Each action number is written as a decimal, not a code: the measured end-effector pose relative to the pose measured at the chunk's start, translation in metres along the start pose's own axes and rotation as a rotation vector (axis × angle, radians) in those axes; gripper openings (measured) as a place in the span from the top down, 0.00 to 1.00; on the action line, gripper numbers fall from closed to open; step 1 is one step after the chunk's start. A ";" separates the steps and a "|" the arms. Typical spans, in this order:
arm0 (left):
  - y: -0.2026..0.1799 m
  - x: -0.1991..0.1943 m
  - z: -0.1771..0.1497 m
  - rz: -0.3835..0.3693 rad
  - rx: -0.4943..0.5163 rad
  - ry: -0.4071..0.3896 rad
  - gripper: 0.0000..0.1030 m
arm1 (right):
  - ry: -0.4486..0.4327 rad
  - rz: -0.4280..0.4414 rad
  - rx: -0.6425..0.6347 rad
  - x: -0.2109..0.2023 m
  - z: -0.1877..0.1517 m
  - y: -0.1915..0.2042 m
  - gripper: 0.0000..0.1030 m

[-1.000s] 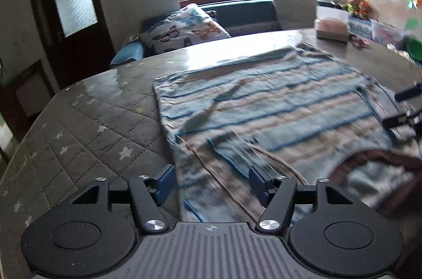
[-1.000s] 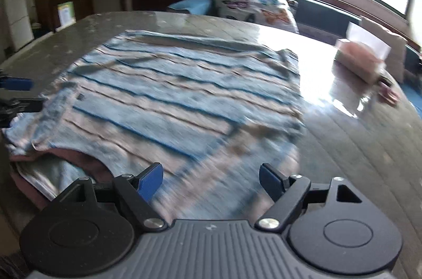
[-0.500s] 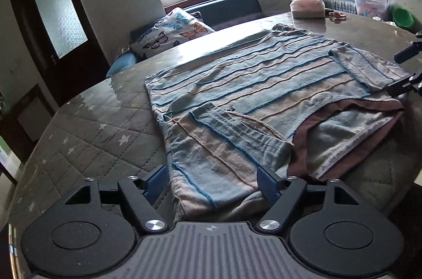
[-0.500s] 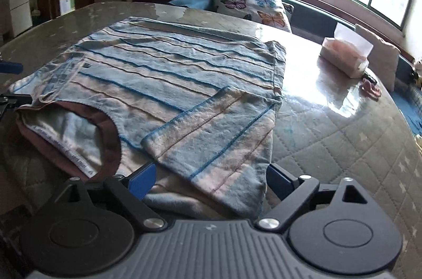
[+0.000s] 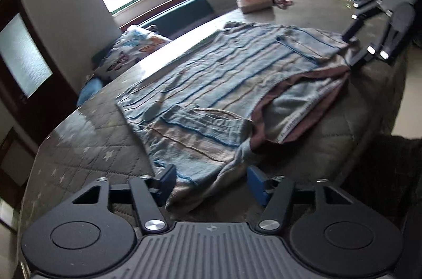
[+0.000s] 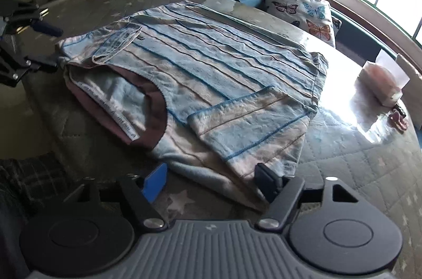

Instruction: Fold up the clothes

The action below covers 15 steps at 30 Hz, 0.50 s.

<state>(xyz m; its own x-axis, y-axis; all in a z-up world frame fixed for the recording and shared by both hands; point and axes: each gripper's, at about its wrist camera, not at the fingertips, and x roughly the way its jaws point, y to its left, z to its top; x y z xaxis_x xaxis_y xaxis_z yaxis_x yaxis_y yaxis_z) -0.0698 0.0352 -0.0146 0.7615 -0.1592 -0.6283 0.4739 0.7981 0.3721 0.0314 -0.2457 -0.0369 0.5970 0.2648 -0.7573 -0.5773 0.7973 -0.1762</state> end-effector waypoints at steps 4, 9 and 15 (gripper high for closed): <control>0.003 0.008 0.000 -0.029 0.040 0.014 0.53 | 0.009 0.034 0.017 0.006 0.005 -0.008 0.42; 0.008 0.014 0.001 -0.073 0.088 0.014 0.58 | 0.021 0.067 0.022 0.010 0.010 -0.013 0.65; 0.019 0.018 0.002 -0.140 0.118 0.033 0.62 | 0.028 0.068 0.019 0.014 0.015 -0.016 0.79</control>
<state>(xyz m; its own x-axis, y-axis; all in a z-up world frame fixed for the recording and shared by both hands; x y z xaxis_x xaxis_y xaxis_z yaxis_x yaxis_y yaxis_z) -0.0458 0.0460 -0.0176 0.6706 -0.2430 -0.7009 0.6240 0.6957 0.3559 0.0577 -0.2464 -0.0351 0.5411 0.3034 -0.7843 -0.6048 0.7884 -0.1123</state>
